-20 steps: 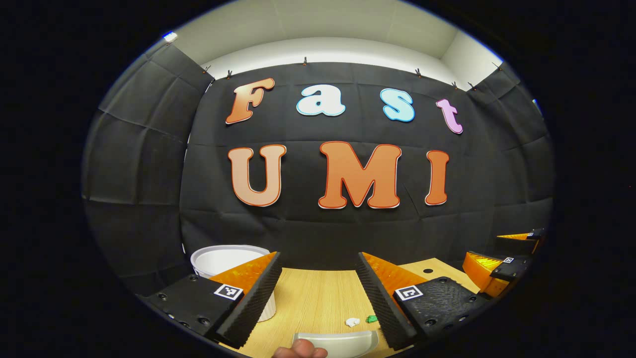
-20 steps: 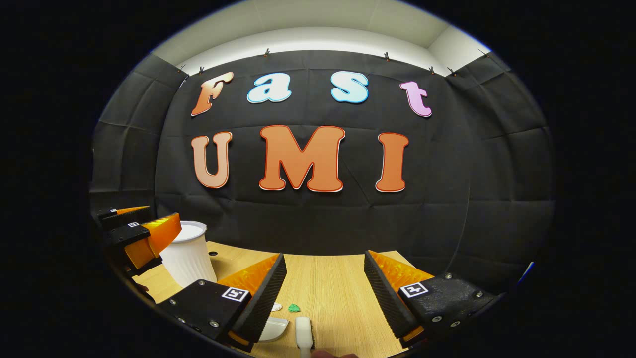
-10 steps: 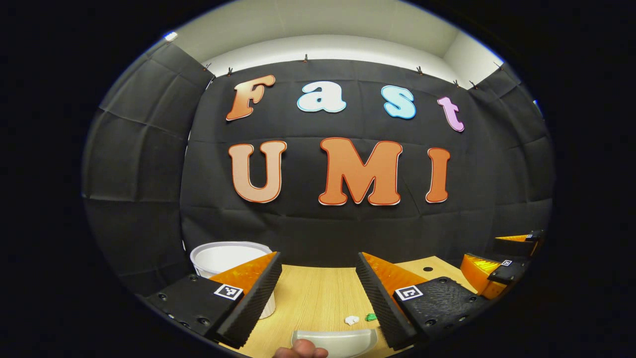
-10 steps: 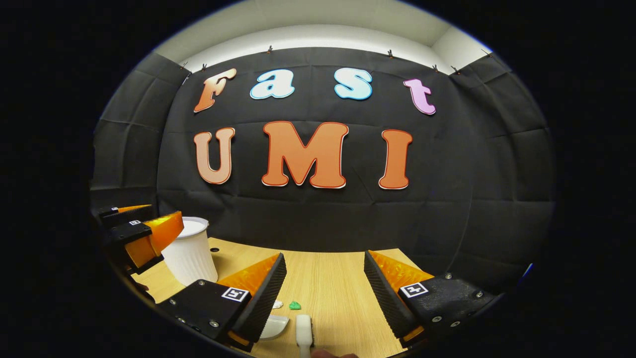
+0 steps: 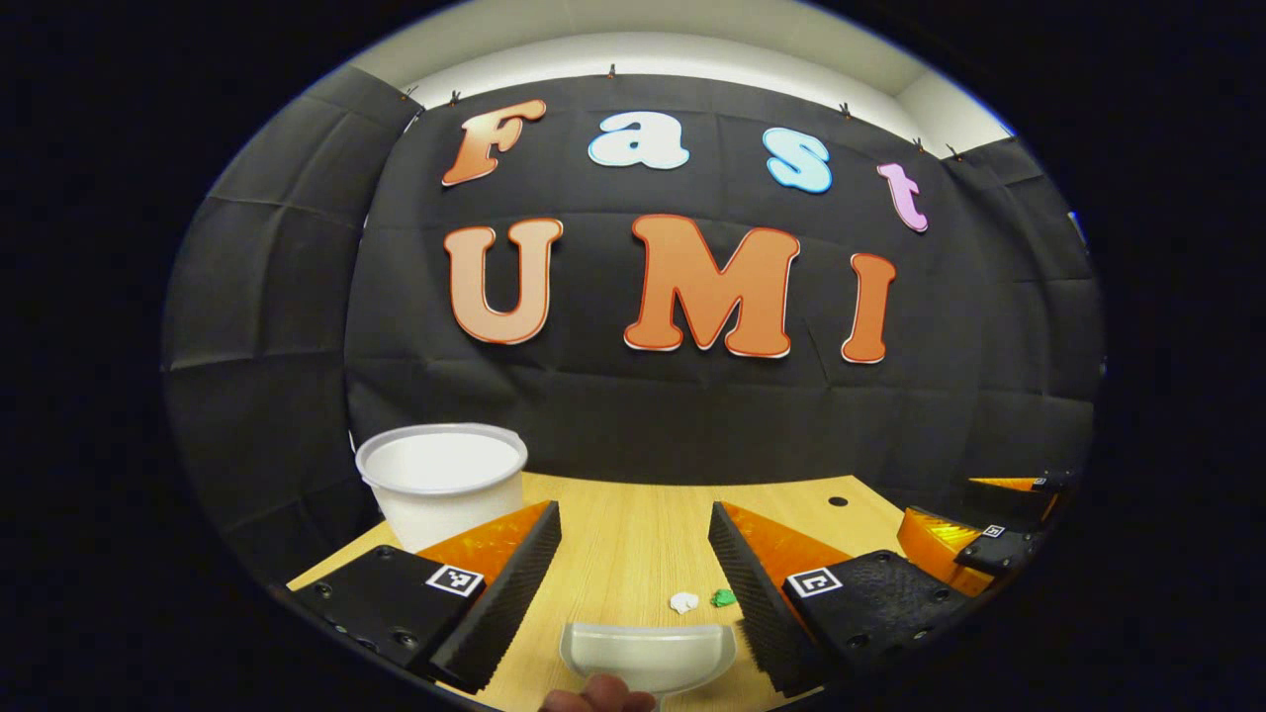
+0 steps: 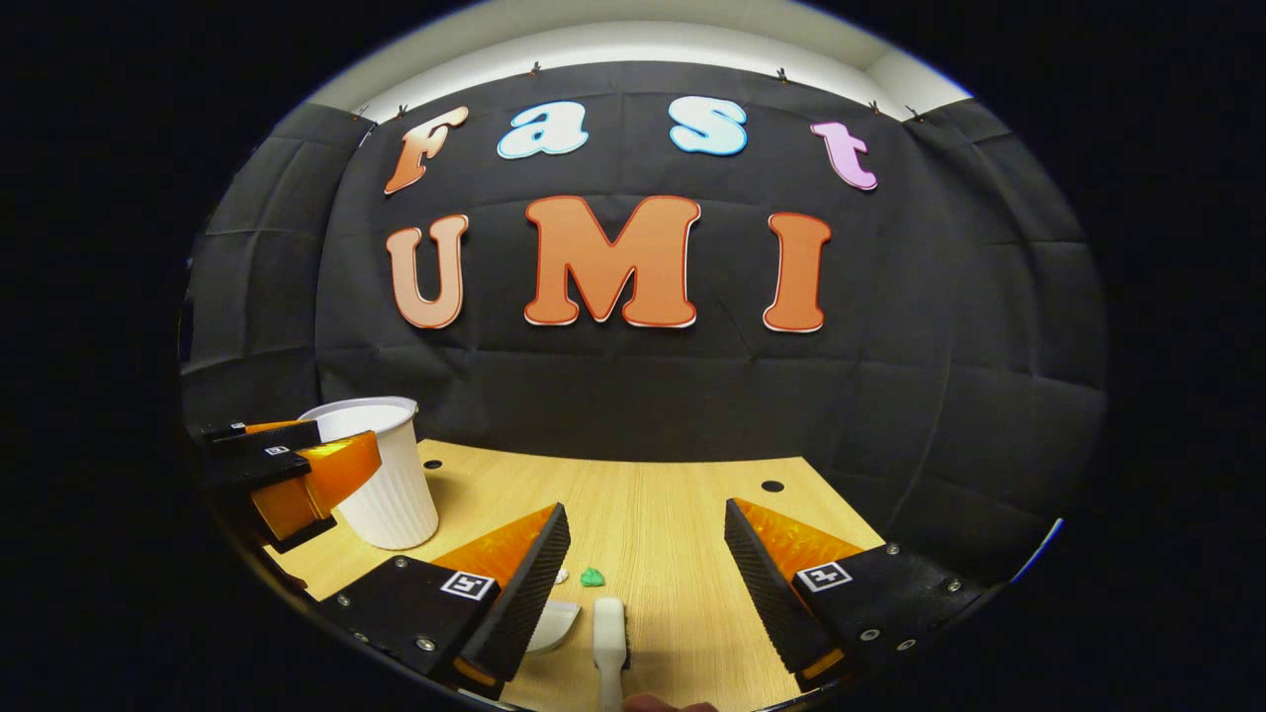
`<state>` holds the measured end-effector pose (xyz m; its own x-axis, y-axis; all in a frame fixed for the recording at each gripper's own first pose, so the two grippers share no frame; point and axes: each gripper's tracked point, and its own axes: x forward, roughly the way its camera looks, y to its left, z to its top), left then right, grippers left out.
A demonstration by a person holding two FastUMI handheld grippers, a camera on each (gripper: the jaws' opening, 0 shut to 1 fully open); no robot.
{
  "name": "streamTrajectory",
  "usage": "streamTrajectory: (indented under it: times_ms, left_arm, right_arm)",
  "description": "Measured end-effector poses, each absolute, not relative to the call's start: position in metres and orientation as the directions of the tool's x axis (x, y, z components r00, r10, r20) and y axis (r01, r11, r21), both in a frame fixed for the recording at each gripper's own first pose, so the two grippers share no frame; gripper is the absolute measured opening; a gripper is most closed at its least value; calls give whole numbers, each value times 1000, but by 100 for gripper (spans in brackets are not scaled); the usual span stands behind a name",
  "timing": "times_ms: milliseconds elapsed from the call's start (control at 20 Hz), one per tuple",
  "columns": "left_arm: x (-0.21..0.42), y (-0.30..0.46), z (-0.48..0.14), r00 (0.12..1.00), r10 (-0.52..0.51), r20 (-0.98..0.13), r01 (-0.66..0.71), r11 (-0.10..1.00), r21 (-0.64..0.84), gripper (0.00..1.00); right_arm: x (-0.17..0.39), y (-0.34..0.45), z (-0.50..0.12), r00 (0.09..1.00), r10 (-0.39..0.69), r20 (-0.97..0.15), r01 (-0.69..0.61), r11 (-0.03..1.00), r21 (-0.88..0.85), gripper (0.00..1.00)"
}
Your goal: Pick up the small broom and dustpan from the desktop, sweep the trash into the dustpan with the broom, and then empty the trash into the garbage bin.
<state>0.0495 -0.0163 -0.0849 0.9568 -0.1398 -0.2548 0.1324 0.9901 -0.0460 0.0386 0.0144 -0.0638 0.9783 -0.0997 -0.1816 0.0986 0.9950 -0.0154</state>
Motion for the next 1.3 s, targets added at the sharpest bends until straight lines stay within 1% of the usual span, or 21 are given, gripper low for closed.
streamTrajectory:
  times_ms: [250, 450, 550, 650, 700, 750, 800, 850, 950, 1050, 1150, 1300]
  left_arm:
    - [40, -26, -120, 920, -143, -366, 128, 990, -65, 95]
    - [29, -32, -154, 871, -127, -475, 98, 991, -85, 96]
    - [21, -33, -169, 848, -100, -521, 71, 995, -77, 95]
    - [6, -37, -191, 802, -91, -590, 64, 996, -67, 96]
    - [-4, -41, -204, 767, -98, -634, 70, 995, -69, 96]
    - [-16, -47, -222, 713, -113, -692, 87, 994, -73, 96]
    - [-33, -48, -241, 642, -107, -759, 89, 994, -65, 96]
    - [-46, -48, -259, 580, -97, -808, 85, 995, -59, 97]
    - [-71, -40, -294, 446, -90, -891, 68, 995, -66, 97]
    - [-84, -34, -319, 325, -101, -940, 55, 995, -88, 98]
    - [-88, -35, -335, 241, -109, -964, 55, 994, -99, 98]
    - [-76, -42, -343, 137, -109, -984, 71, 992, -100, 98]
  right_arm:
    - [38, 17, -90, 965, -57, -256, 54, 998, -22, 95]
    - [40, 14, -116, 942, -20, -334, 20, 1000, -5, 95]
    - [39, 13, -127, 933, 5, -360, -10, 1000, -11, 95]
    - [33, 16, -143, 918, 46, -395, -55, 998, -12, 95]
    - [29, 17, -153, 904, 65, -422, -78, 997, -14, 95]
    - [28, 21, -166, 888, 88, -451, -102, 995, -8, 95]
    - [24, 22, -182, 864, 103, -493, -120, 993, -1, 95]
    - [19, 27, -199, 835, 125, -536, -138, 990, 16, 95]
    - [6, 31, -234, 758, 134, -639, -142, 989, 39, 95]
    - [4, 32, -270, 687, 118, -717, -121, 992, 48, 95]
    - [4, 39, -298, 622, 94, -778, -96, 994, 43, 95]
    - [4, 41, -331, 523, 59, -851, -63, 998, 31, 96]
